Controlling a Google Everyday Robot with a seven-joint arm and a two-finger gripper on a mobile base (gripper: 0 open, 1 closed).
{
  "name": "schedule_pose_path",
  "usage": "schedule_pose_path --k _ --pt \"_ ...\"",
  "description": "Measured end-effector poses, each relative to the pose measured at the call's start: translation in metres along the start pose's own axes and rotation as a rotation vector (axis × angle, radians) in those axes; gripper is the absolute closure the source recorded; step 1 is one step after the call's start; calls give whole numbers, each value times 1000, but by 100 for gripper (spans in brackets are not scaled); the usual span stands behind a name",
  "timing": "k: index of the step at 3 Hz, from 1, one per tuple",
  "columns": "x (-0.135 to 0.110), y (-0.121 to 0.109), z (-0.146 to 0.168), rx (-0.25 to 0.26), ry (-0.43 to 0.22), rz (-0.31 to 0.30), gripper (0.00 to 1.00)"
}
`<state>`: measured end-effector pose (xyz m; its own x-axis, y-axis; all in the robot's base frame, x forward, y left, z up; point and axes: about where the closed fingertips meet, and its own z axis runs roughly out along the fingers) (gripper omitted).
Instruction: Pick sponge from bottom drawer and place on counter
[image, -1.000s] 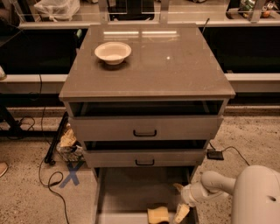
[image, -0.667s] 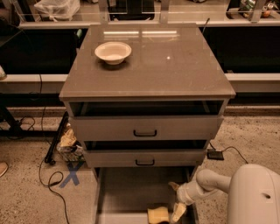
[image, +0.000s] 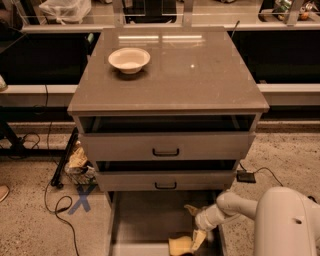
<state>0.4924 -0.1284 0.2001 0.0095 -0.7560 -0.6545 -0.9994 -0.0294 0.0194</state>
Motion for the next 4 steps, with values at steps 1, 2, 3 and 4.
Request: schedule_pose_path --k 1,2,3,4 --pt "9 -12 16 42 -17 -29 0" --pt "18 -17 26 68 -27 -33 0" --pt "25 -16 42 69 -24 -34 0" --pt "31 -13 57 61 -14 -38 0"
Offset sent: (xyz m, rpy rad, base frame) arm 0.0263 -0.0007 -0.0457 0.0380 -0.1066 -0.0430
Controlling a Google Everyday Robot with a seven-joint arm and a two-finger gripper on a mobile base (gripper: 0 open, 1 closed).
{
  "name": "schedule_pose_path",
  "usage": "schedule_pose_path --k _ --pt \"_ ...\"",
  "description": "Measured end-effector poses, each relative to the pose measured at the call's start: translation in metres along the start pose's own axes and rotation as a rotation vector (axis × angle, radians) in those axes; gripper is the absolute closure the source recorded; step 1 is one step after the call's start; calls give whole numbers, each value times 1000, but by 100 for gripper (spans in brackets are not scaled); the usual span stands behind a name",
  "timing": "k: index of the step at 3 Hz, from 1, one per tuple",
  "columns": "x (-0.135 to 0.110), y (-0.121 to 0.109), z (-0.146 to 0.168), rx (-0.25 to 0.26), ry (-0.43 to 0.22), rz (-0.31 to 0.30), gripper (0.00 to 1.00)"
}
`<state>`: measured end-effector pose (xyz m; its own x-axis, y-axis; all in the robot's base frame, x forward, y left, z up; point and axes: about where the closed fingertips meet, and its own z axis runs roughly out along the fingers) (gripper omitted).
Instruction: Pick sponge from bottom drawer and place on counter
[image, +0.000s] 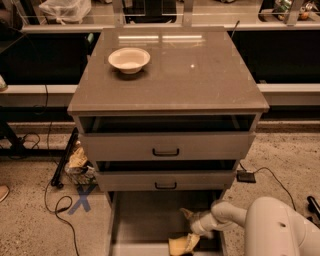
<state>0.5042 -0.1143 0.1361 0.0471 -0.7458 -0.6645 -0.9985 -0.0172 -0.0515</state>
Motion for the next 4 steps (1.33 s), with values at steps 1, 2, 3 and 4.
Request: schedule_pose_path --k 1,2,3,4 --pt "9 5 17 -14 11 2 2" --pt "15 8 25 -27 24 4 24" --pt "15 9 25 -28 24 4 46" --pt "13 8 22 -28 24 4 70"
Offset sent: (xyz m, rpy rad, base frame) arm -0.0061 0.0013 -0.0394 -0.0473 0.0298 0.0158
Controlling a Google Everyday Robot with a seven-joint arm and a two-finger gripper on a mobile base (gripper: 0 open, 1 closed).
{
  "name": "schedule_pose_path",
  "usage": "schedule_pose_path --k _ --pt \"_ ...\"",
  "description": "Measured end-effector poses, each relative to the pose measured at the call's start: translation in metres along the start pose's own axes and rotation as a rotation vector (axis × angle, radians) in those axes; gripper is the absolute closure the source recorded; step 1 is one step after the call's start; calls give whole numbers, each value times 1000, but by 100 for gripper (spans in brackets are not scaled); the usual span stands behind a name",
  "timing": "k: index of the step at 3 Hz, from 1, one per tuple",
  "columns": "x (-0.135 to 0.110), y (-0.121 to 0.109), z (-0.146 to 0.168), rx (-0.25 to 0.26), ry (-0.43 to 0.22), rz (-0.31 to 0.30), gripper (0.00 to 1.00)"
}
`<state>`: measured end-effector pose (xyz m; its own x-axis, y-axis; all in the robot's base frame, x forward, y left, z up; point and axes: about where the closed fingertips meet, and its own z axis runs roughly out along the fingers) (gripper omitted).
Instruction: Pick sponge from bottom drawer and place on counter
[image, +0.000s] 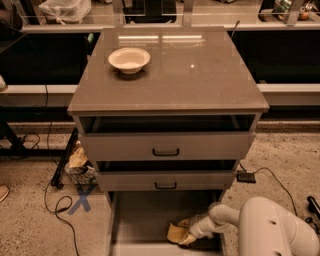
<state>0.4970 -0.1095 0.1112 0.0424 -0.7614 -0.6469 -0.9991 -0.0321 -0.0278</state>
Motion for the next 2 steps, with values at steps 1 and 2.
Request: schedule_pose_path --k 1,2 --pt "-2 0 -2 0 0 0 94" --pt "-2 0 -2 0 0 0 100"
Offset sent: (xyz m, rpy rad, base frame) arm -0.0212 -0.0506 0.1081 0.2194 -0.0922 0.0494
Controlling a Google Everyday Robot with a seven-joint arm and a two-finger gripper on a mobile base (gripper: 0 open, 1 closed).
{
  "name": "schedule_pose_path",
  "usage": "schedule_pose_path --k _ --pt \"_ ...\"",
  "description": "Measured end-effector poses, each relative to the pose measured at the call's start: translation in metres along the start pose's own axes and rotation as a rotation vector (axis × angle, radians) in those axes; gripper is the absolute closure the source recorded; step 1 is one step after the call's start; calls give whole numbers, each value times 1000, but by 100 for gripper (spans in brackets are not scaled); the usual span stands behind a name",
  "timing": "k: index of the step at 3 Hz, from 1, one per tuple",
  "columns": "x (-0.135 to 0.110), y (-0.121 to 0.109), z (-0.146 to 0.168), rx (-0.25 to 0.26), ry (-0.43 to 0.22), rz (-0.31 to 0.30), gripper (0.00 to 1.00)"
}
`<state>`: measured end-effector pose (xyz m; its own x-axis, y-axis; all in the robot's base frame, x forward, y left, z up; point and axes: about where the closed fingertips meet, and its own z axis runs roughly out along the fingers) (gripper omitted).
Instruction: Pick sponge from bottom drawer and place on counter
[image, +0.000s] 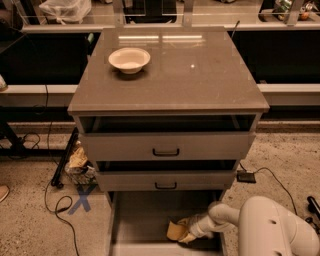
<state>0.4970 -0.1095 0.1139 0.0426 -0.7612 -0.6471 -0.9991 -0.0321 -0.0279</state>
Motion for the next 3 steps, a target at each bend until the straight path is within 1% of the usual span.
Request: schedule_pose_path --k 1,2,3 --pt "-17 19 -71 31 -107 -68 100" --pt "-24 62 -168 91 -212 -117 100" --pt "-24 62 -167 90 -212 -118 100"
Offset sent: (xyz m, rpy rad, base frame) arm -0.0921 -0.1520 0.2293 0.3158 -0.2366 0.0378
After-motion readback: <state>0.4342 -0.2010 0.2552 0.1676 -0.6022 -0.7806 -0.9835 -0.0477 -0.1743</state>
